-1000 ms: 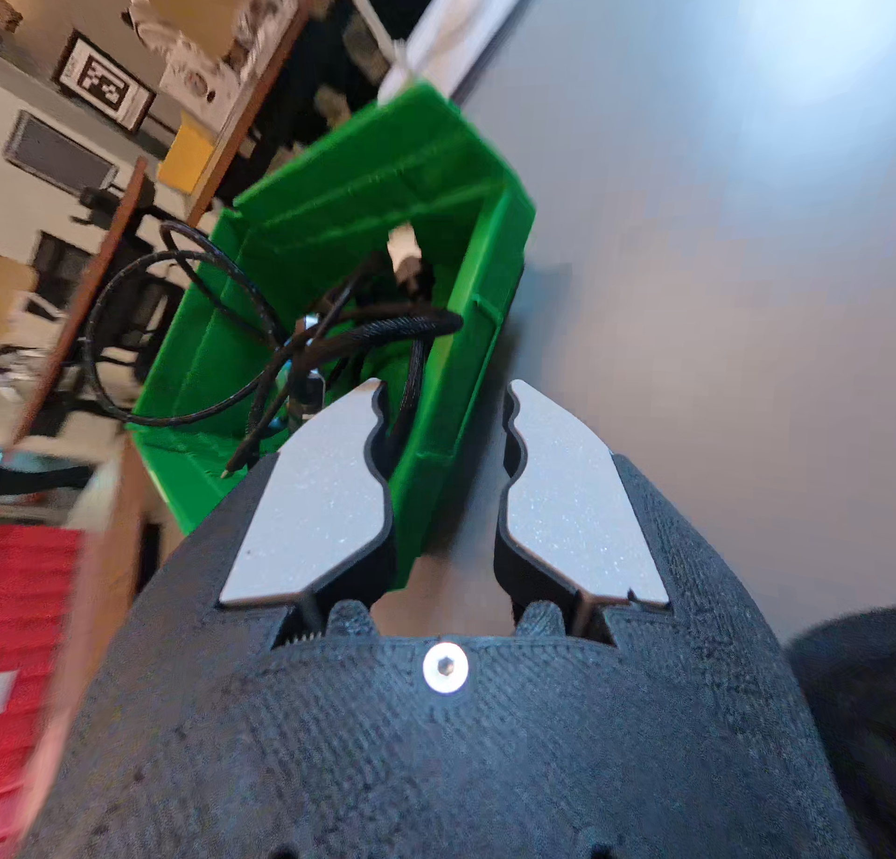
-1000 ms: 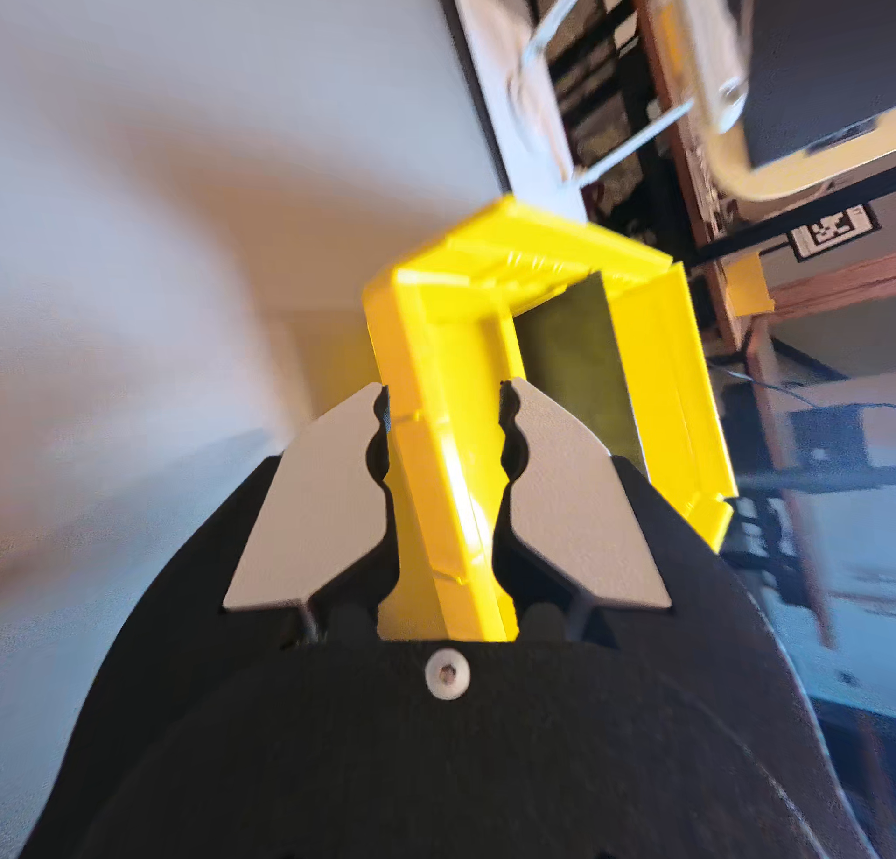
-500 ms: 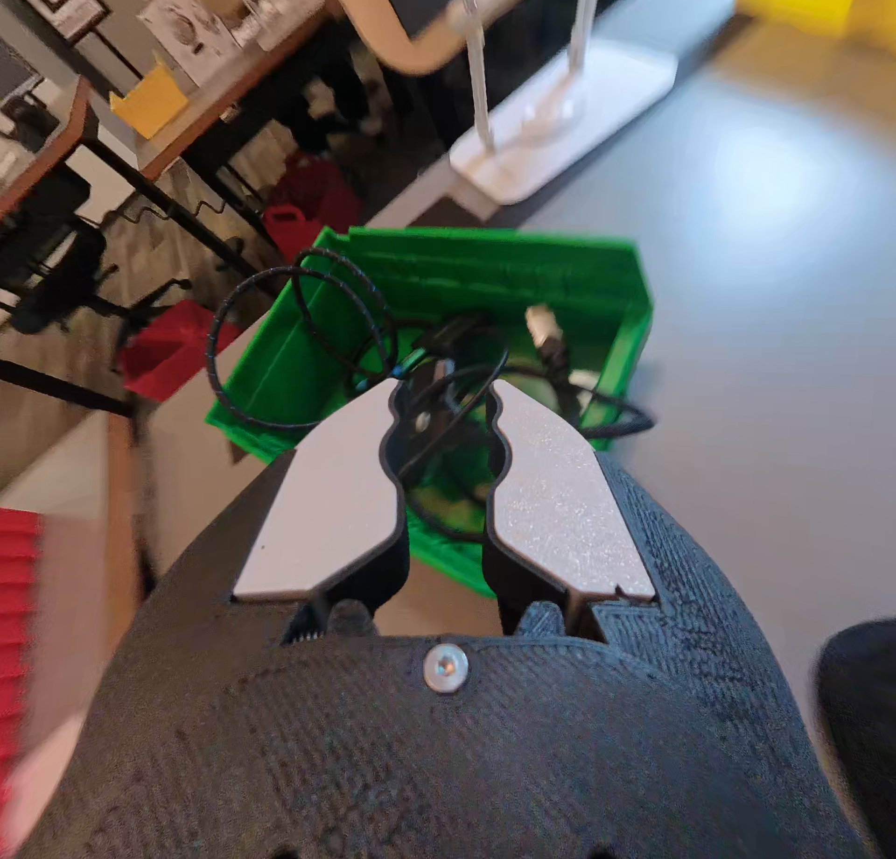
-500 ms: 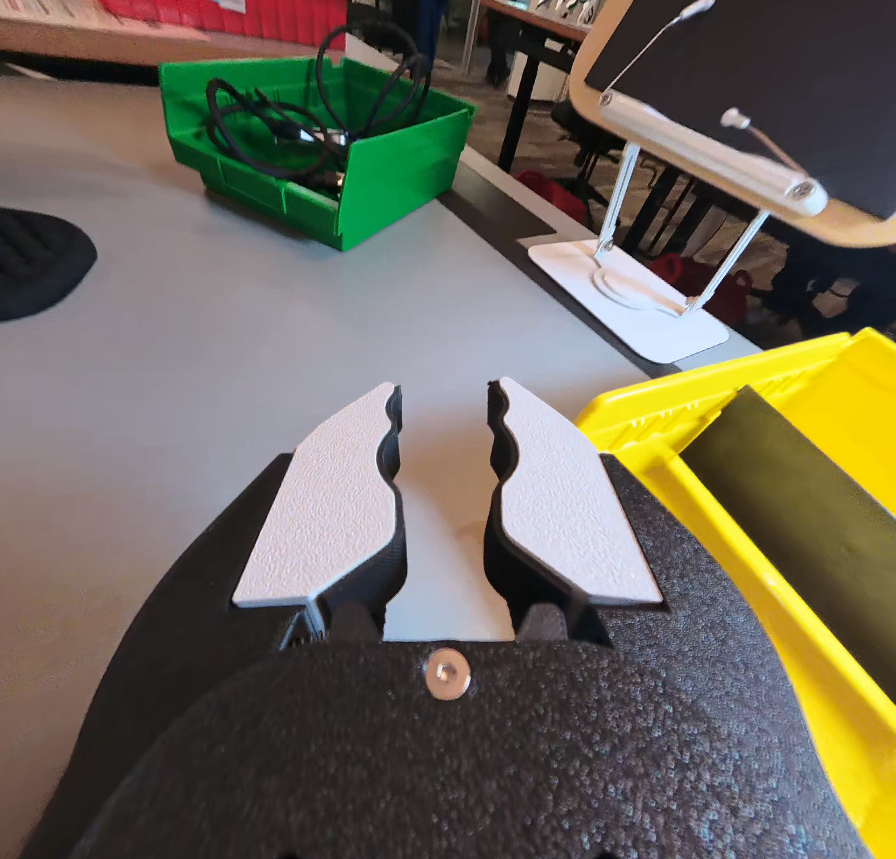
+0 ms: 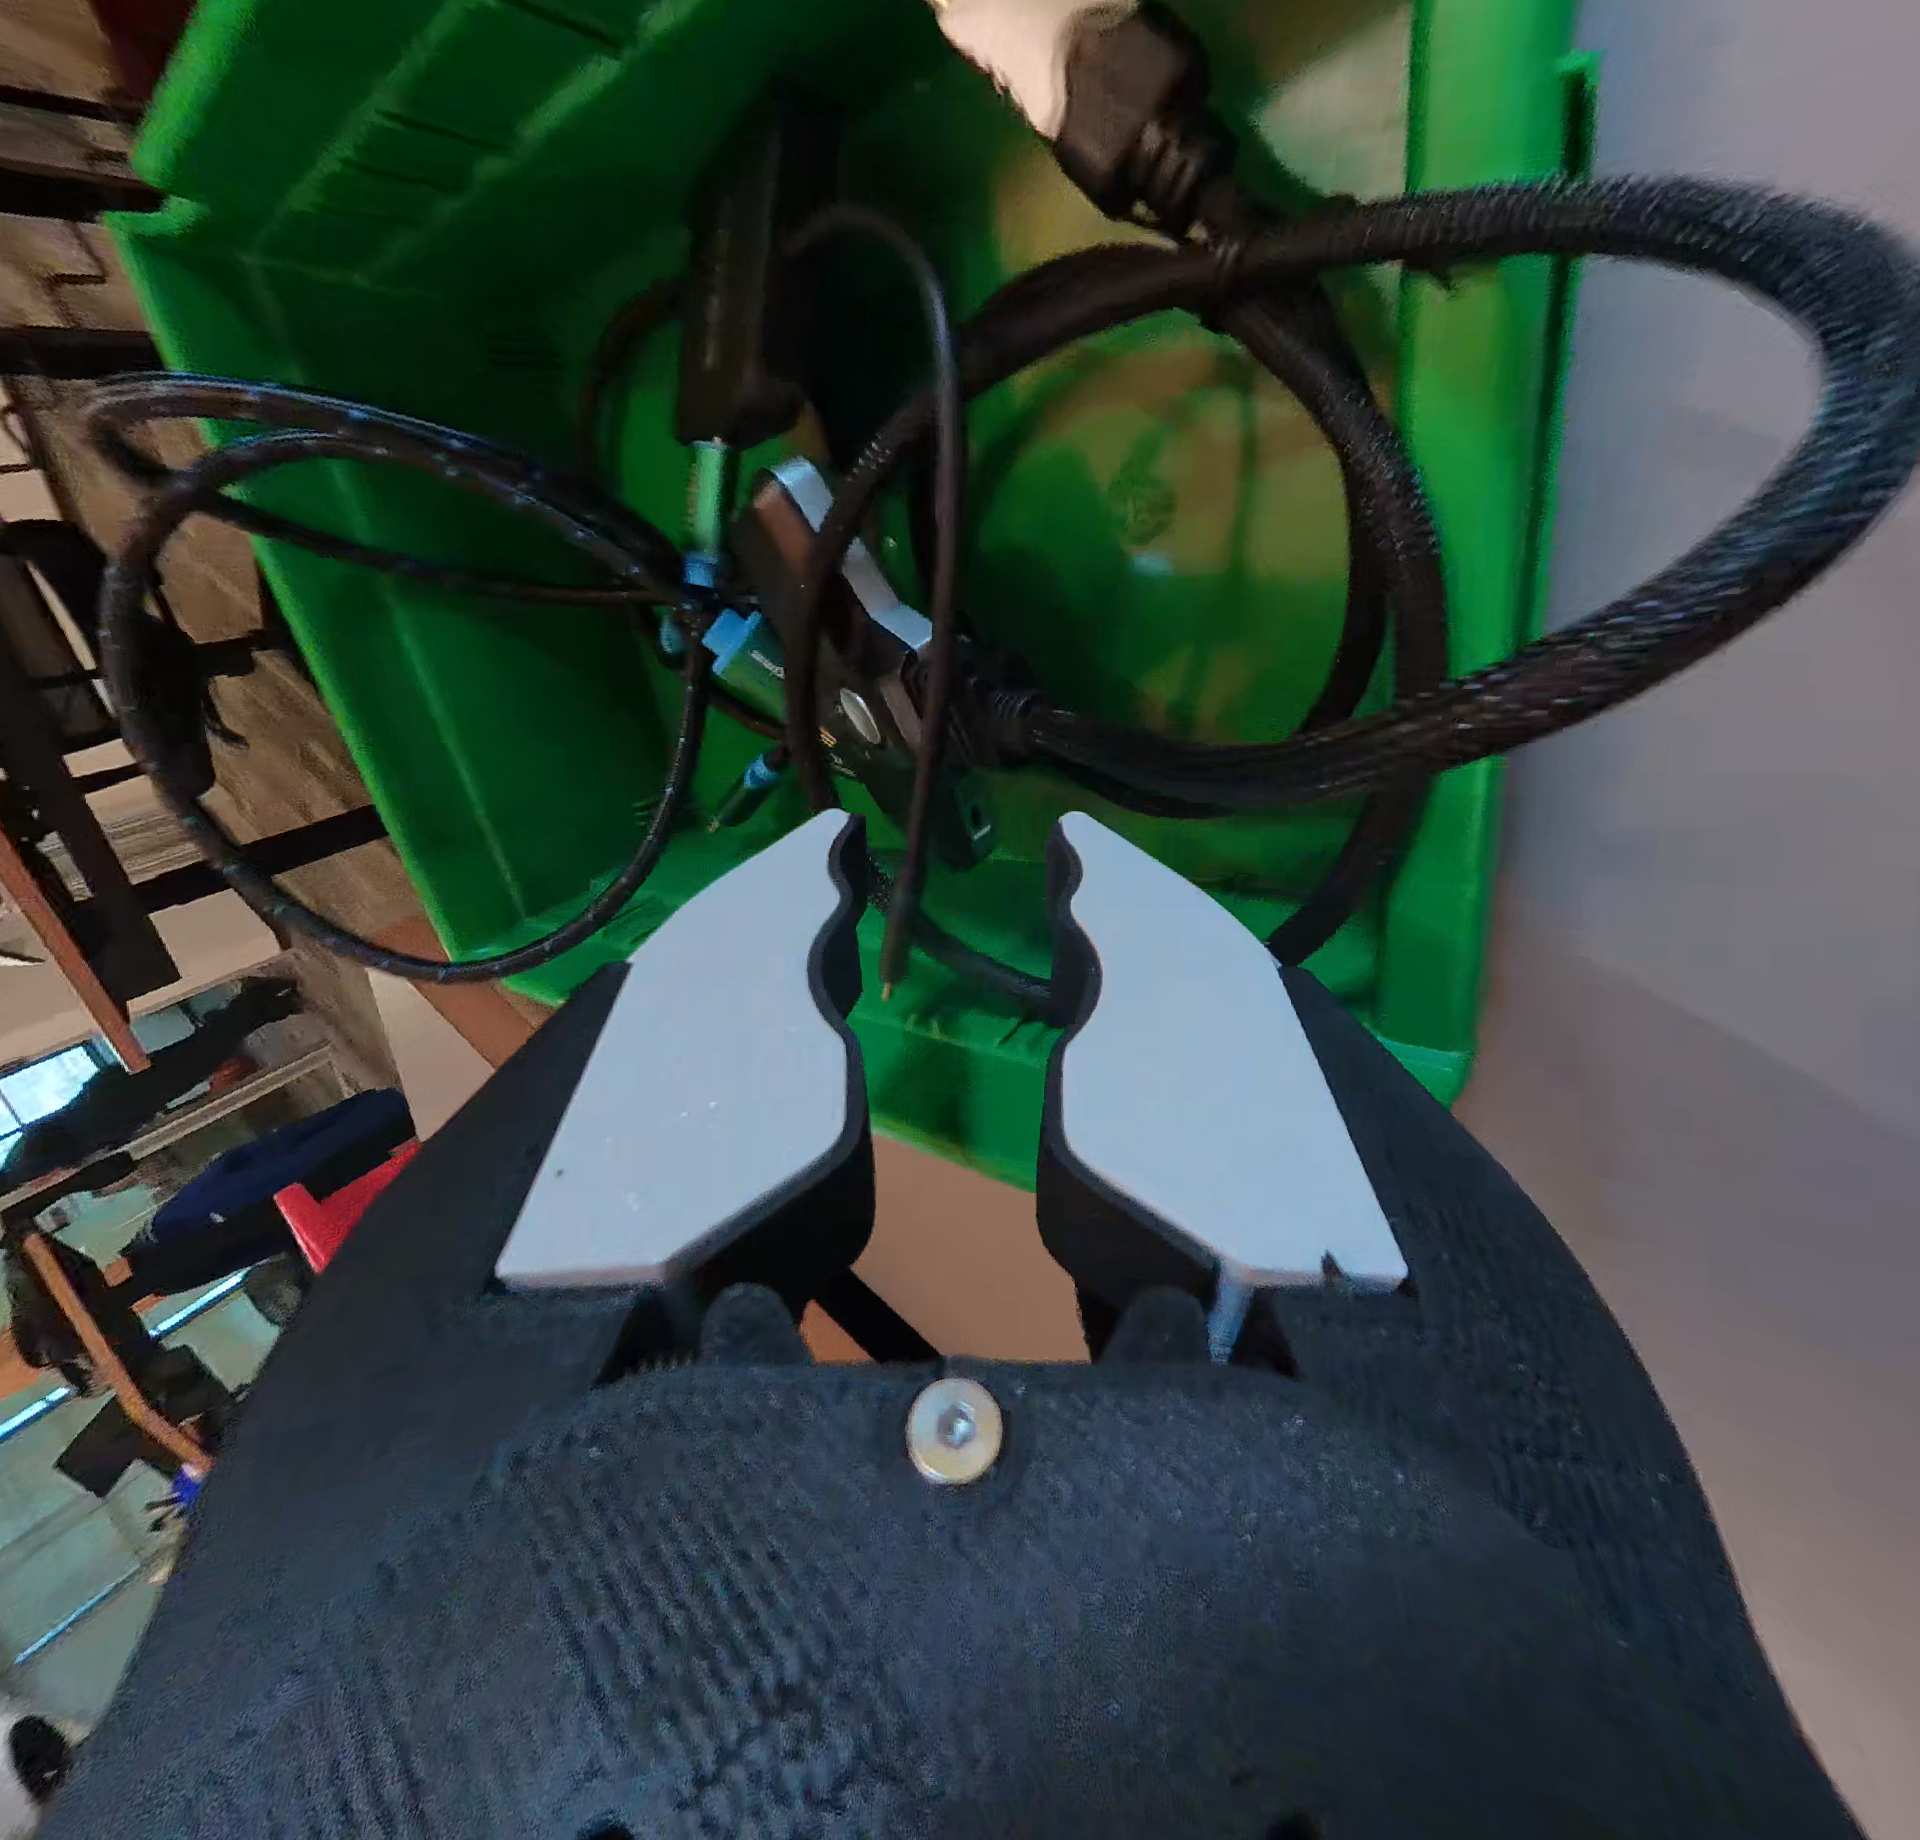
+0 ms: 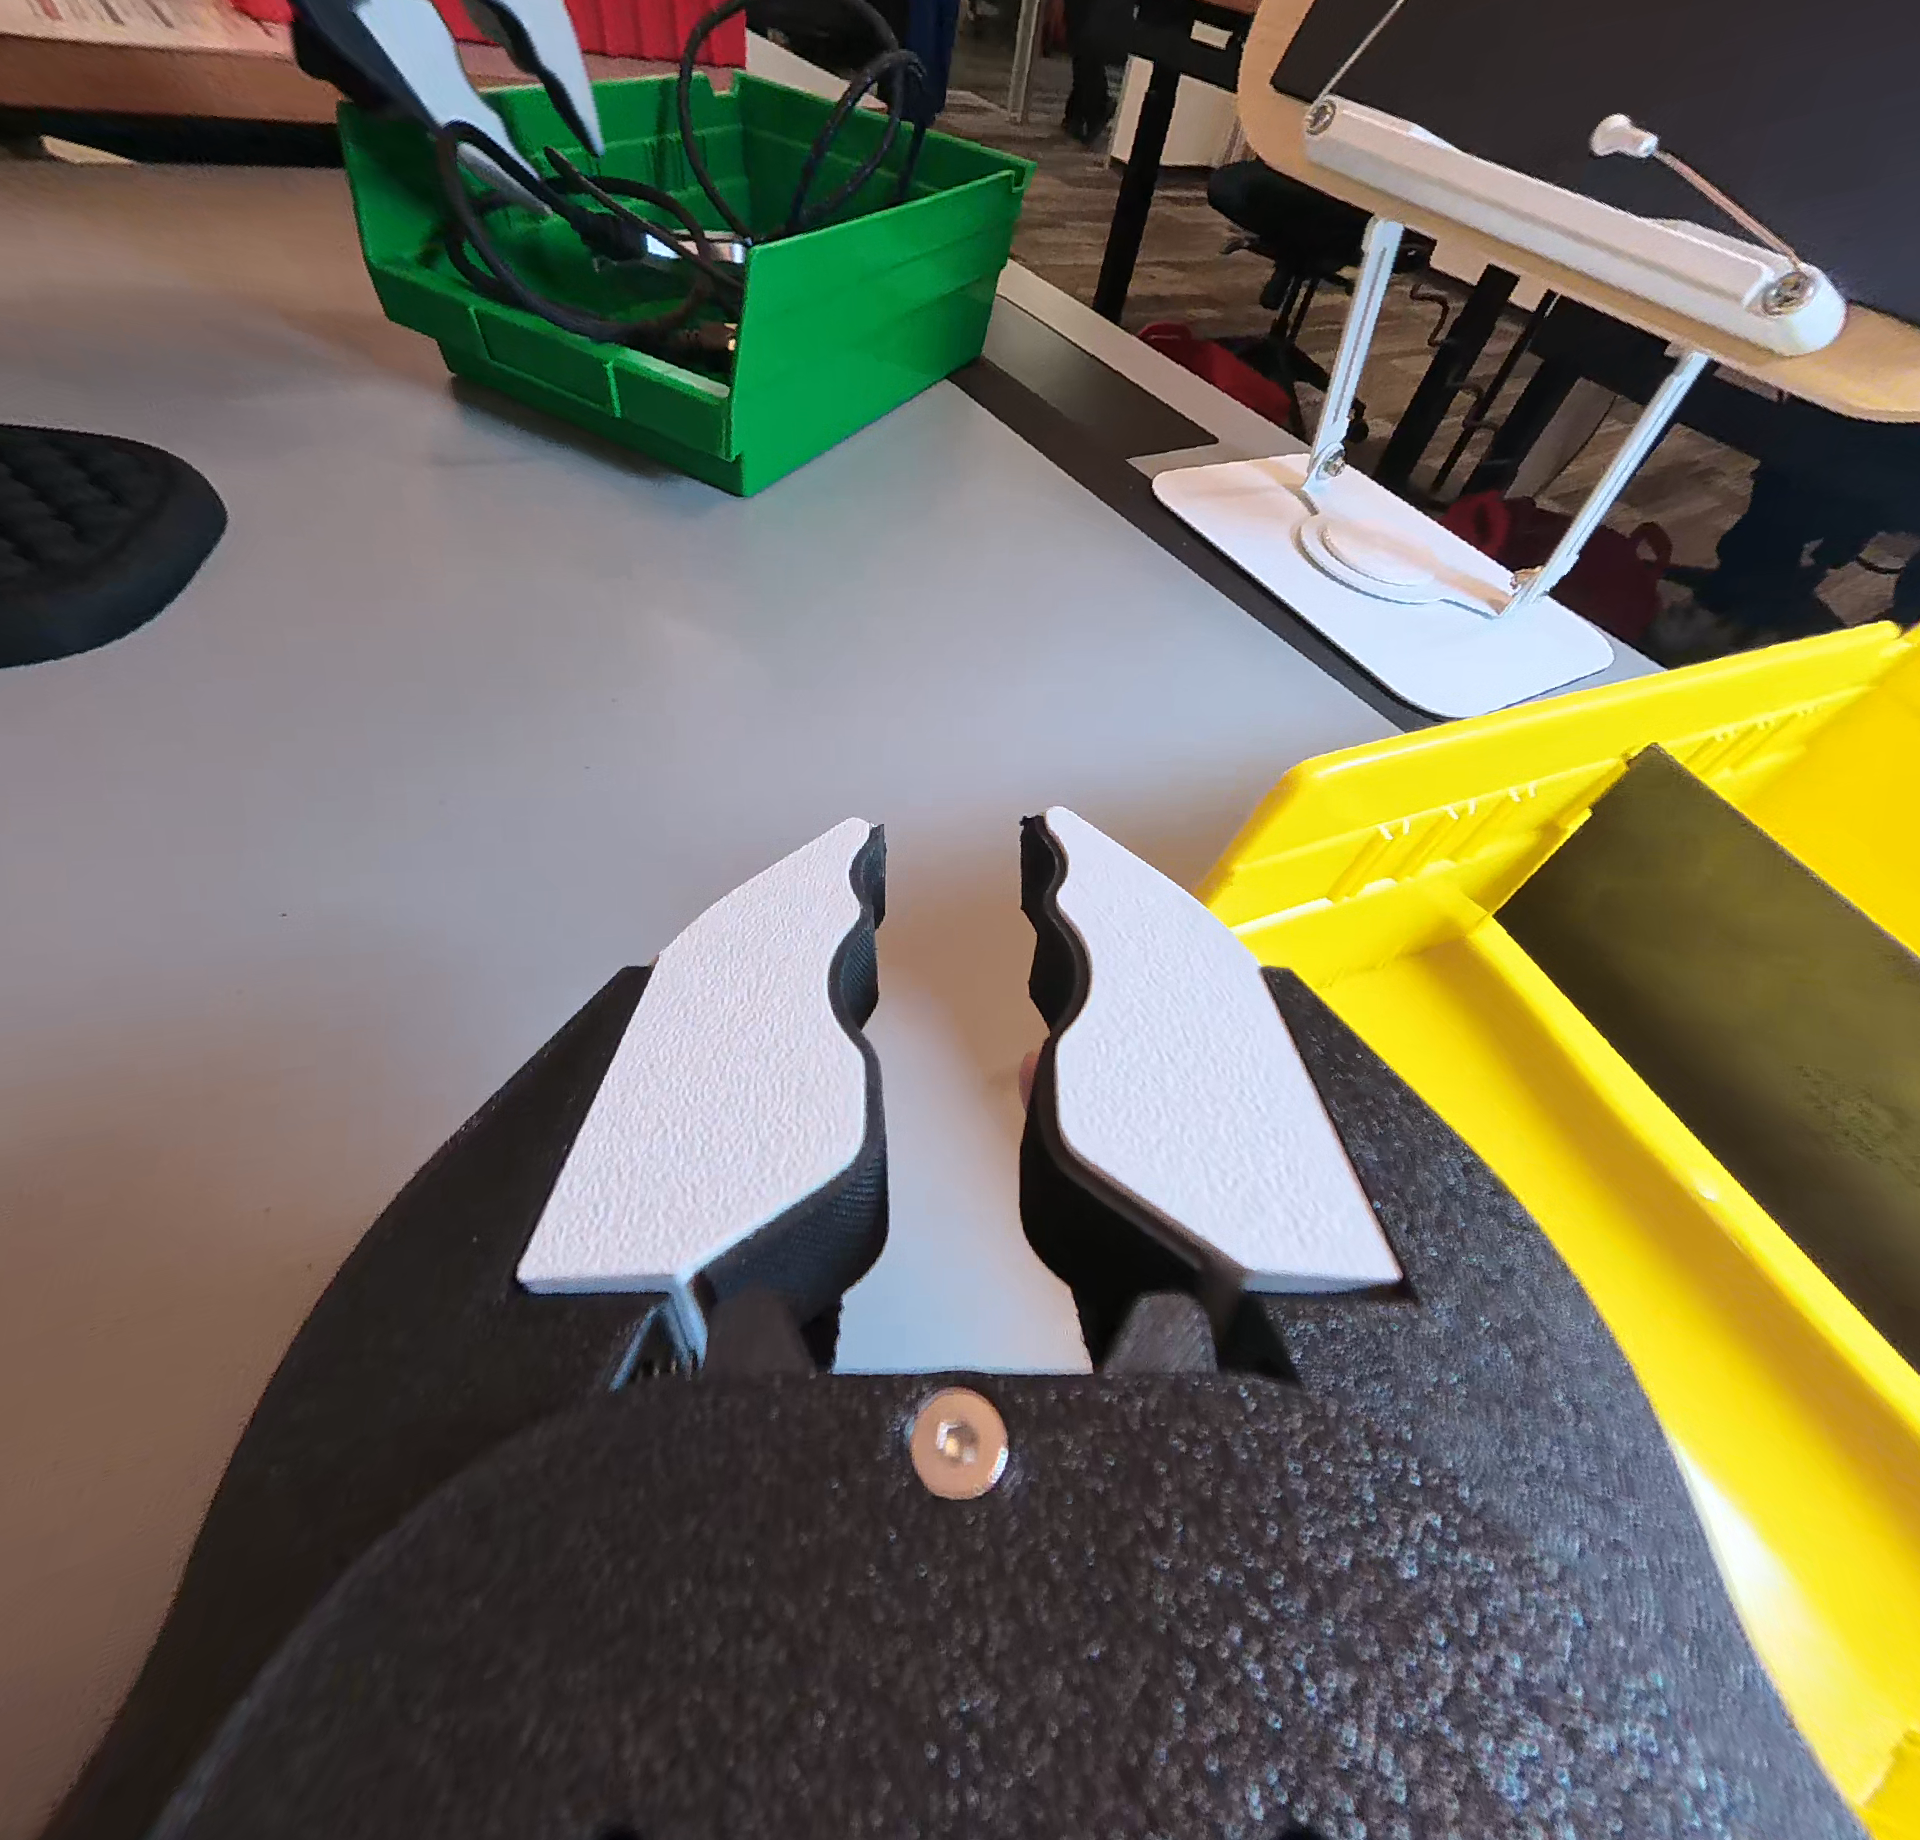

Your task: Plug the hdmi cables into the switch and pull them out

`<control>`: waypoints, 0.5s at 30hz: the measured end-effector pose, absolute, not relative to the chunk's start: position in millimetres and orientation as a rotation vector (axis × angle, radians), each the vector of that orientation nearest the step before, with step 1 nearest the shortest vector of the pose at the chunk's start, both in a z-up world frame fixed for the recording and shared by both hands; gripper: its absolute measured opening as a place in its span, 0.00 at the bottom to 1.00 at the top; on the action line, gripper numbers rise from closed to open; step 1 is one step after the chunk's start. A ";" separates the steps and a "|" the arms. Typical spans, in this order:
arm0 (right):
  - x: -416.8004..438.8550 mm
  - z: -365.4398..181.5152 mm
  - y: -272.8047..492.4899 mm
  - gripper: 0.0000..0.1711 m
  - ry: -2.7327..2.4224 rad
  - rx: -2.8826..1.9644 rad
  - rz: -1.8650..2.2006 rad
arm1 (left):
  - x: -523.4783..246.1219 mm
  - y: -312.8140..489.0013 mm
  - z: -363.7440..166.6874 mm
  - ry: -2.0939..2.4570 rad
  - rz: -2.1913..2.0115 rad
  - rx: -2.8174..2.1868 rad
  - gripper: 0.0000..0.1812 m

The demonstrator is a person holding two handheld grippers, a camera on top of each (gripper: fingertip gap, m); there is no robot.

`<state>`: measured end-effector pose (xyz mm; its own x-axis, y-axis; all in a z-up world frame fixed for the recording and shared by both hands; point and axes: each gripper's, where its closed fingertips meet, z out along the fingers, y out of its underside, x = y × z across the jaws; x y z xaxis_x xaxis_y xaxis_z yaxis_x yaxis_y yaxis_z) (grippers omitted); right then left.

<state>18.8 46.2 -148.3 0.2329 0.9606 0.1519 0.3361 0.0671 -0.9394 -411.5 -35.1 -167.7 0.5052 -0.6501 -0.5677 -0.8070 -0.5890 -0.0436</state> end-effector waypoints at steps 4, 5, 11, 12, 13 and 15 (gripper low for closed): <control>19.5 -152.9 45.1 0.14 -1.323 -1.458 0.717 | -423.4 -29.3 -178.1 1.298 0.733 -2.477 0.06; 20.6 -154.5 45.8 0.14 -1.329 -1.457 0.699 | -424.0 -27.1 -175.2 1.307 0.738 -2.463 0.03; 20.9 -157.0 48.2 0.13 -1.320 -1.466 0.720 | -400.9 -5.2 -104.2 1.113 0.645 -2.273 0.03; 20.2 -156.4 47.7 0.13 -1.311 -1.472 0.739 | -395.0 0.6 -85.4 1.068 0.641 -2.211 0.03; 20.0 -156.8 48.1 0.13 -1.301 -1.487 0.746 | -389.0 6.3 -66.3 1.029 0.649 -2.142 0.03; 19.3 -157.0 47.2 0.13 -1.287 -1.498 0.766 | -375.8 15.7 -31.1 0.969 0.687 -2.011 0.04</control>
<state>19.3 47.2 -157.0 0.2398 0.9621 0.1299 0.3443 0.0408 -0.9380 -375.8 15.7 -31.1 0.5623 -0.3925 -0.7278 -0.8167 -0.4013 -0.4146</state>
